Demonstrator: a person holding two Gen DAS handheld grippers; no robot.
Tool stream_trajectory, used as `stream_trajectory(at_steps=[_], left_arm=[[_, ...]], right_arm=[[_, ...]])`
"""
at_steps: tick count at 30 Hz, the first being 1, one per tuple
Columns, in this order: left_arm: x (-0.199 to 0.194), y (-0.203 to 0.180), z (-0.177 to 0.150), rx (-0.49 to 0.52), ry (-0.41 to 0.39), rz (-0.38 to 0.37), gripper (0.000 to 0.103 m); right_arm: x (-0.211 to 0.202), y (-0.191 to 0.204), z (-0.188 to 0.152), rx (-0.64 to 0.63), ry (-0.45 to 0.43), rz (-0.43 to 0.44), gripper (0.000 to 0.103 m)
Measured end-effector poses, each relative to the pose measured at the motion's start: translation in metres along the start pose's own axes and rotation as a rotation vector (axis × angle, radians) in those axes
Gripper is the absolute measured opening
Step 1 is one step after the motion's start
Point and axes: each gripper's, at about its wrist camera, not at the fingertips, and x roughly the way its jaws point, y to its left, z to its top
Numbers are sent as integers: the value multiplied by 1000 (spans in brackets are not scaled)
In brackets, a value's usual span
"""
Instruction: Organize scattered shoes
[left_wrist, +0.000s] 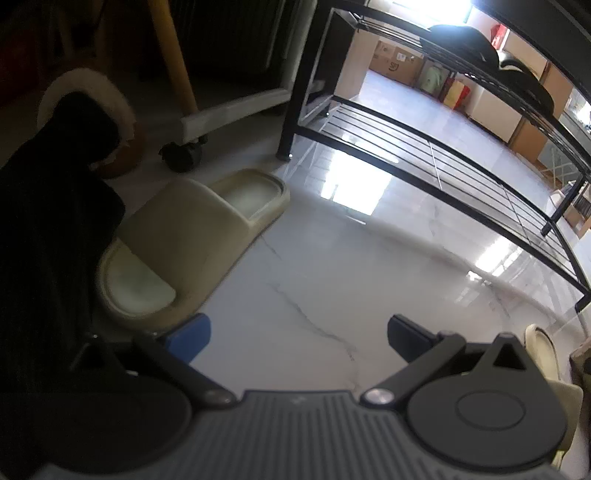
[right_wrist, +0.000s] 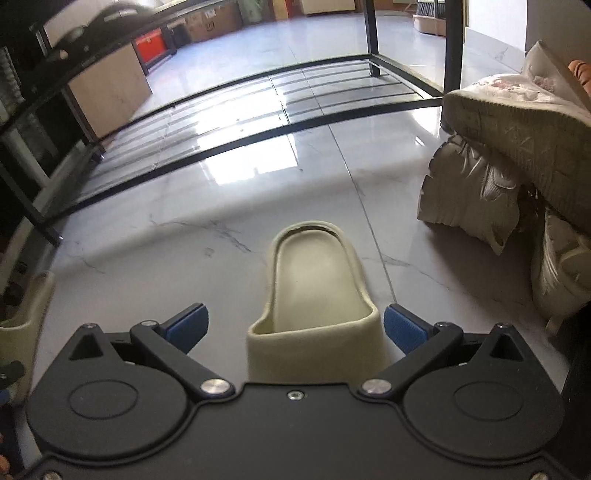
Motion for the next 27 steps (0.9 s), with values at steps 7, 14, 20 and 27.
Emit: stream_trajectory(at_steps=[7,14,20,27], left_arm=[[-5,-8,-1,65,-26,42,102],[-14,-19,-3,169,-116,135,102],[-16,-22,-4,210,-126,159,102],[-10,-20,-3,194,-107,191,102]], right_arm=[[-38,5,-15,43,-68,107,103],[-67,25,-24,-67,-190,162,103],[-63,27,-28,-55,-162,210,103],[-57,22,-32,-30,-134,226,103]])
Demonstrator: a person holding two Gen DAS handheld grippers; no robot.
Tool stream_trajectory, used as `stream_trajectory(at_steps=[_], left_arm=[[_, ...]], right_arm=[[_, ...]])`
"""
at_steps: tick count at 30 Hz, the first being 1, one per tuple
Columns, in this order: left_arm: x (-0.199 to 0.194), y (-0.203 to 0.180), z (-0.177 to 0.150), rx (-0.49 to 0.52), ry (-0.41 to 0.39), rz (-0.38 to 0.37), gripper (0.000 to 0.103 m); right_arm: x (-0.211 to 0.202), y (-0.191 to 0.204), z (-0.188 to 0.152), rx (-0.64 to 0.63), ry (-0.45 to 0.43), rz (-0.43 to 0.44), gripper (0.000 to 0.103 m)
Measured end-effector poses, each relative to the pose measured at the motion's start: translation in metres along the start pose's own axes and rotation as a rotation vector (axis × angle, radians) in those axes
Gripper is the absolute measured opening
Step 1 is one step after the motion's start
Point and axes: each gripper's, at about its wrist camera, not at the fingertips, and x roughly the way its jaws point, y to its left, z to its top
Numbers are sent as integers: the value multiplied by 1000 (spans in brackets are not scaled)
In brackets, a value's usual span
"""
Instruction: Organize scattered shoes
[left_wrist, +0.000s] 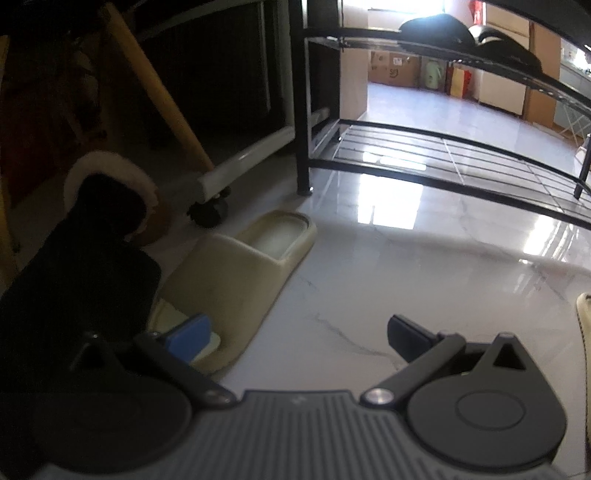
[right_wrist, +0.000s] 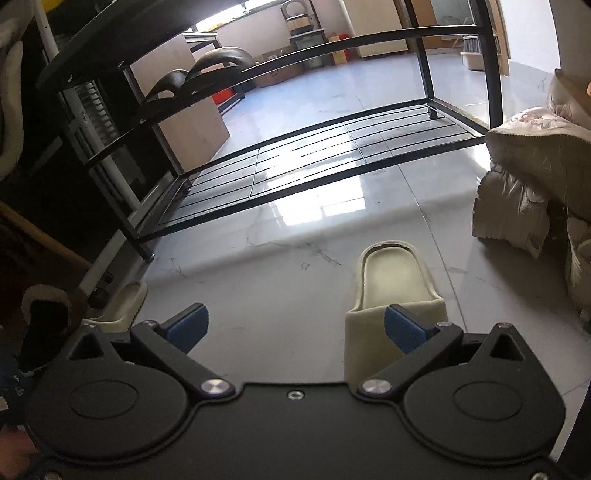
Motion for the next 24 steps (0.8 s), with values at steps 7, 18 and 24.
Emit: stream_trajectory(at_steps=[7,18,24], left_arm=[[2,7,0,-46,6,6,102],[5,14,3,-103,-16,31,102],[20,24,23,-200,-47,81,102]], right_arm=[[9,-2,-5,19,44,-4,103],[9,2,-8,4,58,-4,103],[16,9,-12,-20,87,-12,103]])
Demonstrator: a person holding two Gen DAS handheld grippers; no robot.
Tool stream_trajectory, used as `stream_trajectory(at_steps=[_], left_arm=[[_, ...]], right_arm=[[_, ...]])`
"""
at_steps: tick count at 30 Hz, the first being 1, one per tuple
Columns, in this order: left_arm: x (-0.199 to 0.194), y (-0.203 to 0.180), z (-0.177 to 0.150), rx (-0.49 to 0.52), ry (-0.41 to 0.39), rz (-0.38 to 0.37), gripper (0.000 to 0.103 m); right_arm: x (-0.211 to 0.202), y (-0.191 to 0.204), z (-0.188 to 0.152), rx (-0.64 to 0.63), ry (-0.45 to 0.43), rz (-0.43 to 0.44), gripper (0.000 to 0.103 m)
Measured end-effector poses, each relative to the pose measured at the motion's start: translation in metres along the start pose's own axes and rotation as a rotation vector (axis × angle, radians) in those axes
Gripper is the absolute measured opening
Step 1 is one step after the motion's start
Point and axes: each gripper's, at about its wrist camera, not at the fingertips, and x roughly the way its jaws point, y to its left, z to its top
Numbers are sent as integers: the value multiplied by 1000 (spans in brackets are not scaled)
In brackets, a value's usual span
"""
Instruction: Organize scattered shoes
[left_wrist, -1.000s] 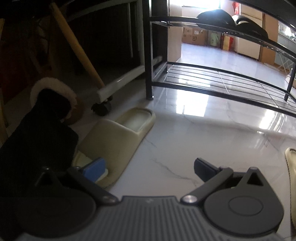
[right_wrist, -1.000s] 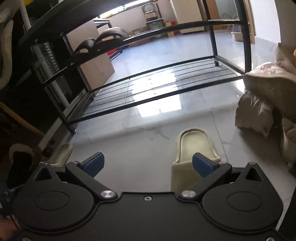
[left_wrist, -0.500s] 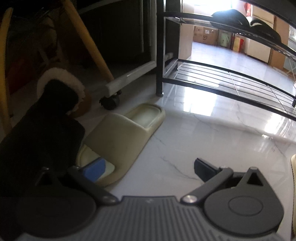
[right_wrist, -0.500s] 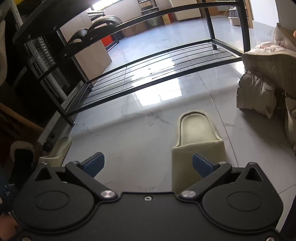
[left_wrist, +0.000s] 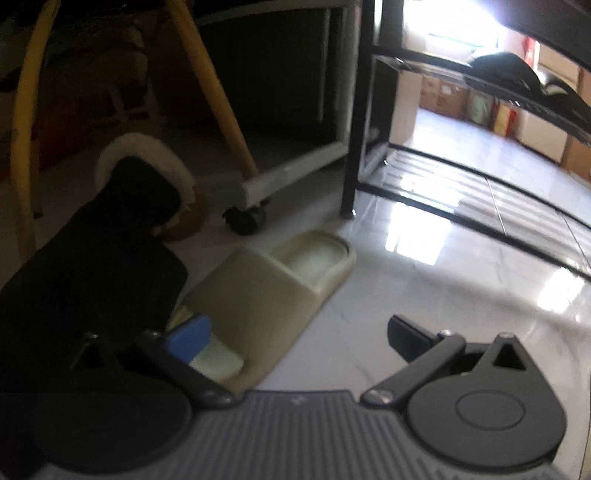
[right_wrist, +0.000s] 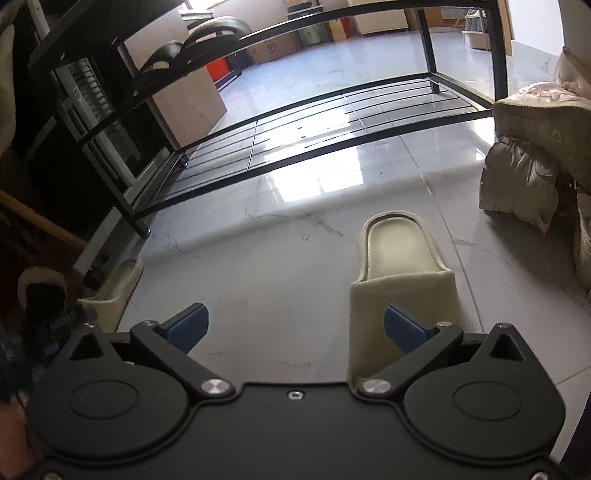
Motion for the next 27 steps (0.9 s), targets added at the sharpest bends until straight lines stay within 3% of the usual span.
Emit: stream_trajectory(at_steps=[8,17,27], left_arm=[[50,20,16,-243,144,121,102],[63,37,25,-462,177,125,102],[66,30,29,-449,155,145,102]], right_arm=[[10,8,-2,-31,32,-5,103],[21,7,-7,-21,79,-6,103],[27,2,-8,9,102,0,103]])
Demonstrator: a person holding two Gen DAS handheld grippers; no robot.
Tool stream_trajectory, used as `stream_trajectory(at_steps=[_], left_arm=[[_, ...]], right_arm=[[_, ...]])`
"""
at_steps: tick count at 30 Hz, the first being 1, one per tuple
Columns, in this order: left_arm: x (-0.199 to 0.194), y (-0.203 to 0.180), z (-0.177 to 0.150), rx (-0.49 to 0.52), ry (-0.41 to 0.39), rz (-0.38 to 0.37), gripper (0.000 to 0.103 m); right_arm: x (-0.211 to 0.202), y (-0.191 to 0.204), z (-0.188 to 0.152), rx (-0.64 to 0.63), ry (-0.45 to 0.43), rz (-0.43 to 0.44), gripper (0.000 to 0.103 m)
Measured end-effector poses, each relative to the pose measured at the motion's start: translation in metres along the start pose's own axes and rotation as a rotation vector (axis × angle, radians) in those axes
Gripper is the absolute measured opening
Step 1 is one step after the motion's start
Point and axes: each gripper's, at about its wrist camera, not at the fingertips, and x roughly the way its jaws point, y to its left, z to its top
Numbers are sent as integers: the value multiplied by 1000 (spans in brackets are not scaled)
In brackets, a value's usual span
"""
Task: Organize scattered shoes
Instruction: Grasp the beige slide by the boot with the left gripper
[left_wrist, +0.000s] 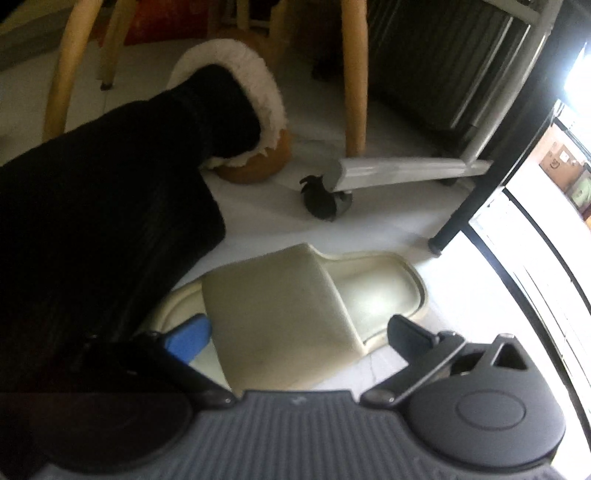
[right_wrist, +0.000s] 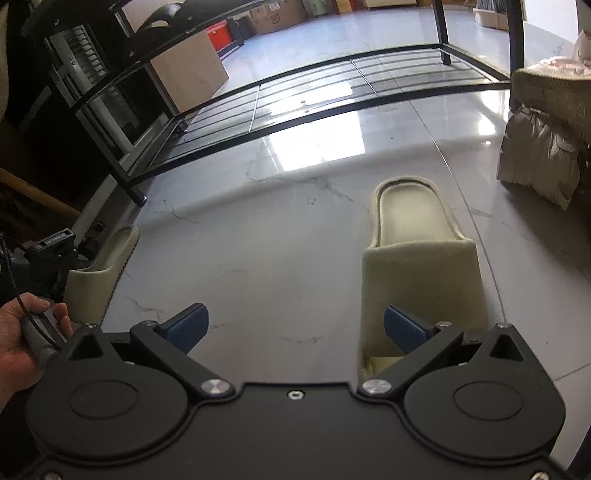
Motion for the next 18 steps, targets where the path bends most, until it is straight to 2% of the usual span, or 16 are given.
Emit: stream_trajectory(at_steps=[7,12,18], left_arm=[[5,-5,7,41,-45,-12,102],[13,-12,5,85,-42,19,102],[10,-10,4,52,-43,40,102]], right_arm=[[2,2,0,-3,1,7,103],[9,-1,-1,11,26,4,103],[10,-2,0,16,29,3,103]])
